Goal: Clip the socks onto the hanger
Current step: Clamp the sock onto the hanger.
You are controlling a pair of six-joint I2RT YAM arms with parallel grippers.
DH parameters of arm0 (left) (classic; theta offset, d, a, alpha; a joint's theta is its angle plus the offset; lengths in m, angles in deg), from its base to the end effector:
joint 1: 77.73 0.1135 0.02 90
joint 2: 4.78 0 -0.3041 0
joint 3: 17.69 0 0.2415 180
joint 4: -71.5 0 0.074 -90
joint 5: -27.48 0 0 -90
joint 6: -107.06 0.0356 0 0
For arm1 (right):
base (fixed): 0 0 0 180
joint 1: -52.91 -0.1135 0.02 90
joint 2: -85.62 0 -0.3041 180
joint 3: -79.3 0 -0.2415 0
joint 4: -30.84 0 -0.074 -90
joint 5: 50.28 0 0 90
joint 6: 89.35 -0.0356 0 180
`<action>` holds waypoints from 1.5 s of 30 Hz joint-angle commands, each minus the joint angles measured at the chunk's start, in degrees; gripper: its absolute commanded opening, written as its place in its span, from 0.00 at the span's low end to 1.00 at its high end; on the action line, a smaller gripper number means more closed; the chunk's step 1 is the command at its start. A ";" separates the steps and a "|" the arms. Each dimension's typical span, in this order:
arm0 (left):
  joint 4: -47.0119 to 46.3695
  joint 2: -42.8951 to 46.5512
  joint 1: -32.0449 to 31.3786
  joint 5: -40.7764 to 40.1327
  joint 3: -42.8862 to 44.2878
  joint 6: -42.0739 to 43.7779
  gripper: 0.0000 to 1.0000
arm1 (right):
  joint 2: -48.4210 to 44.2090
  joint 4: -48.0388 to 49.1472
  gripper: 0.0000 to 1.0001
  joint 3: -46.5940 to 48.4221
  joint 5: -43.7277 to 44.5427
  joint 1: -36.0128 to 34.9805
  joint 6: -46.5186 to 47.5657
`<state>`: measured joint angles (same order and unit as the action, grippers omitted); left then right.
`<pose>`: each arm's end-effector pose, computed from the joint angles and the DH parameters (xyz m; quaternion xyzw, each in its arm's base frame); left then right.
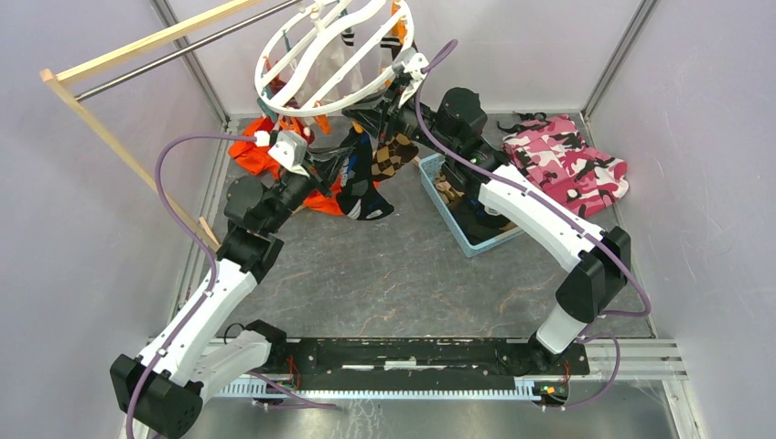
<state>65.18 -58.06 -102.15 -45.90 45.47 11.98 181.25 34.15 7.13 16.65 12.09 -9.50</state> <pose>0.1596 -0.0837 0.4289 0.2137 0.5663 -0.2854 0.7431 0.2851 0.2647 0.4957 -0.3103 0.5298 0.4449 0.6520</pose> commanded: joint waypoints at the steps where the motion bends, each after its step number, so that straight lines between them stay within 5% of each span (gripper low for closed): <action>1: -4.30 0.31 0.43 -0.43 0.53 -0.70 0.02 | 0.03 -0.72 0.15 2.96 2.11 -0.22 1.61; 25: -12.45 -3.08 0.43 -4.26 0.62 -9.75 0.02 | 0.28 -3.09 0.19 3.14 3.60 -0.76 5.14; 39: -12.40 -3.24 0.43 -2.72 -1.02 -10.89 0.04 | -3.57 -1.34 0.65 0.29 0.92 0.22 5.14; 45: -12.41 -3.24 0.43 -2.55 -0.96 -11.83 0.20 | -7.29 -2.23 0.80 -2.99 -2.05 1.81 7.52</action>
<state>55.58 -61.62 -102.15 -48.85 44.31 2.47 178.78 30.70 5.52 17.33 12.64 -4.21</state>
